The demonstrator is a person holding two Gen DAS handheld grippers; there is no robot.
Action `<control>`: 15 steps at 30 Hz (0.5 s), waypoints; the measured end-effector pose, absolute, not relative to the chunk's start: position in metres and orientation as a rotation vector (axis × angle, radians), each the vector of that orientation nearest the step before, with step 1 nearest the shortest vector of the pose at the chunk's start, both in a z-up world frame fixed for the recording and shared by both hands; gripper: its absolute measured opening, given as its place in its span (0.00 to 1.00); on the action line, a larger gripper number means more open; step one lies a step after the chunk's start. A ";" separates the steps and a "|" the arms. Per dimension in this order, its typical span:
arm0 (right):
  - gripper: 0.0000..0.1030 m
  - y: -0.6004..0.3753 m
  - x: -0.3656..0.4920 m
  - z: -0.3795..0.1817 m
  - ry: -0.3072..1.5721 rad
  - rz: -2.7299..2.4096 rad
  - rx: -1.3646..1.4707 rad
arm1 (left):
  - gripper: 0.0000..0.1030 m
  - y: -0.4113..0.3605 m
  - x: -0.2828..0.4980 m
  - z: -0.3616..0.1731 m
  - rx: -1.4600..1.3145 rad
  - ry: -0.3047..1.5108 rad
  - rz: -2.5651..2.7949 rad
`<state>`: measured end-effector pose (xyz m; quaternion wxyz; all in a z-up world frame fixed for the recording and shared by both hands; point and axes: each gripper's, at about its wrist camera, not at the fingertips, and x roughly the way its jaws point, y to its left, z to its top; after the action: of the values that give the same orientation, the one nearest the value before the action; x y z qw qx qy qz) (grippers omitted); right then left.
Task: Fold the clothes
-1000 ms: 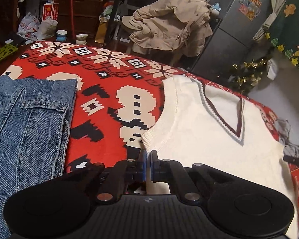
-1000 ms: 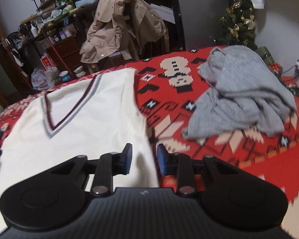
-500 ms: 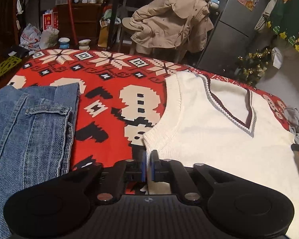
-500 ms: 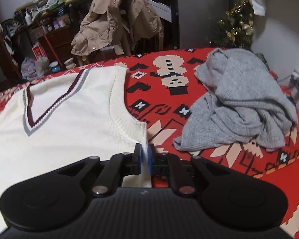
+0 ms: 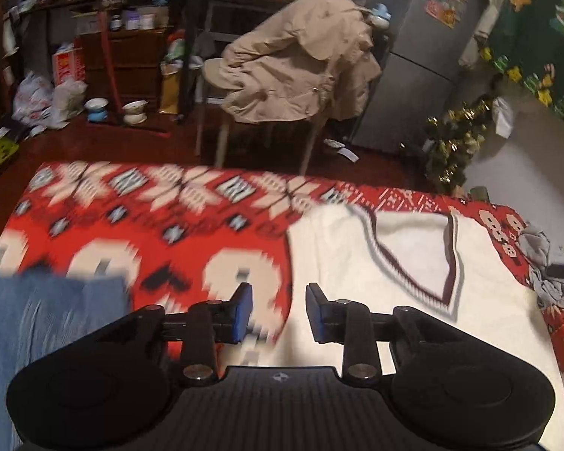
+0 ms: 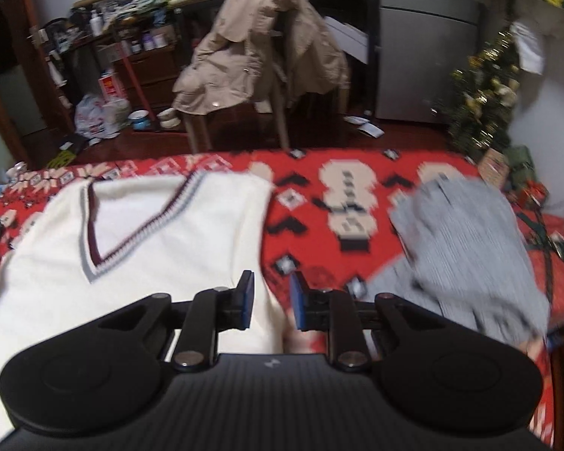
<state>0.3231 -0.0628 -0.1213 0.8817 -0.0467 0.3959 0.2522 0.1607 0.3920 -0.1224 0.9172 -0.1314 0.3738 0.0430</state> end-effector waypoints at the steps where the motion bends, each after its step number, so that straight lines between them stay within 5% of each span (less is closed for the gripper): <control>1: 0.22 -0.057 0.332 -0.118 0.822 0.539 -0.106 | 0.27 0.391 0.175 -0.121 -0.250 0.766 0.075; 15: 0.22 0.034 0.464 -0.130 0.827 0.666 -0.248 | 0.25 0.377 0.328 -0.147 -0.048 0.821 -0.038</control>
<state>0.4638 0.0340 -0.1302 0.8549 -0.1179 0.3935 0.3168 0.3277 0.3775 -0.1467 0.9164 -0.0235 0.3991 -0.0183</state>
